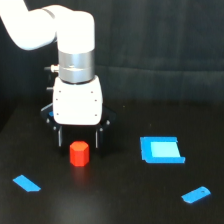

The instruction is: Pick up the red object from the table

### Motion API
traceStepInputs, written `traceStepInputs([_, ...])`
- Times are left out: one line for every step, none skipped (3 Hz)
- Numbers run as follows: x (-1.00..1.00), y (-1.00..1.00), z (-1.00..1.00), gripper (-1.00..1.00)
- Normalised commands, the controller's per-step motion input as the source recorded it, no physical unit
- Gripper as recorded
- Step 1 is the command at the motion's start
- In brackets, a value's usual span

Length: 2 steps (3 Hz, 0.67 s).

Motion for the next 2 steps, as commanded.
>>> traceStepInputs([0.07, -0.50, -0.14, 0.75])
traceStepInputs([0.16, -0.01, -0.22, -0.96])
